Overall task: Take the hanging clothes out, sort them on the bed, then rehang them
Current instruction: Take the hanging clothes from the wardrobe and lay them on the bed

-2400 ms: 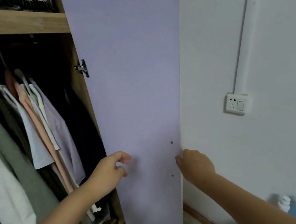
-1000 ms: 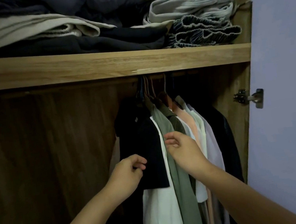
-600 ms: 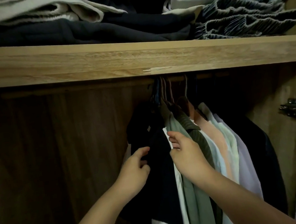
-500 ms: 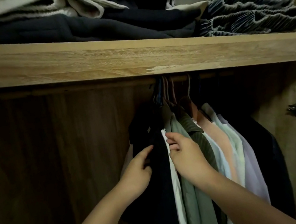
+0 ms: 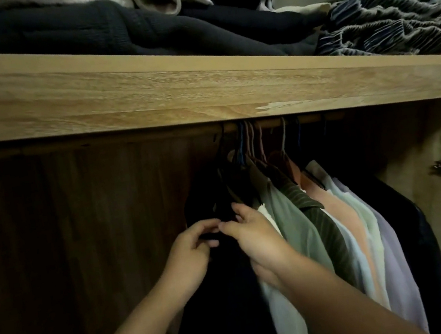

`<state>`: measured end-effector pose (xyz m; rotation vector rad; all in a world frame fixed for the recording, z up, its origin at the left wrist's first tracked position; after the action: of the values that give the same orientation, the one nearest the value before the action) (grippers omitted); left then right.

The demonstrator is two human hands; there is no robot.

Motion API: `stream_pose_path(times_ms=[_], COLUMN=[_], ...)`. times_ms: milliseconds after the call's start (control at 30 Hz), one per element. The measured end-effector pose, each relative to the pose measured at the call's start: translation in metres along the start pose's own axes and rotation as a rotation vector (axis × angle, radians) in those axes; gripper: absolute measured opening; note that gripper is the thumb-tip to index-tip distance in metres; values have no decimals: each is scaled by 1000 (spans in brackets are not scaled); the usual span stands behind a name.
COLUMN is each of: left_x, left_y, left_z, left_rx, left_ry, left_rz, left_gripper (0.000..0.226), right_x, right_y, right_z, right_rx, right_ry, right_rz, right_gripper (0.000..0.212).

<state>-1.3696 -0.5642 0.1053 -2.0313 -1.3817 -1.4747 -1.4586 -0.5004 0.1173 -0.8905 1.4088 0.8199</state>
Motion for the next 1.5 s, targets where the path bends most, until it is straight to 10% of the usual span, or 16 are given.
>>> stream_pose_path(times_ms=[367, 767, 1200, 1500], left_x=[-9, -12, -6, 81], left_y=[39, 26, -61, -133], left_z=[-4, -28, -13, 75], left_rx=[128, 269, -62, -112], left_ry=[-79, -154, -412, -583], left_rz=[-29, -163, -554, -419], left_gripper=[47, 38, 38, 14], right_x=[-26, 2, 21, 18], right_y=[-1, 56, 137, 207], right_z=[-1, 78, 207, 351], right_rx=[36, -122, -45, 249], right_ry=[234, 98, -52, -41], right_rz=[-336, -166, -155, 14], right_gripper=[55, 48, 46, 39])
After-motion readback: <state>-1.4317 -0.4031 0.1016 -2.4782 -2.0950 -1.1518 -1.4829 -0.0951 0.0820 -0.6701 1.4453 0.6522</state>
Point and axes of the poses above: each hand's wrist, its own z-axis away from the middle knuckle, its own y-axis out of the back of the hand, x = y × z, the point moved 5 cm from there along -z, towards the middle knuckle, and after that the axes turned 5 degrees about -y, right-handed, at the moved point
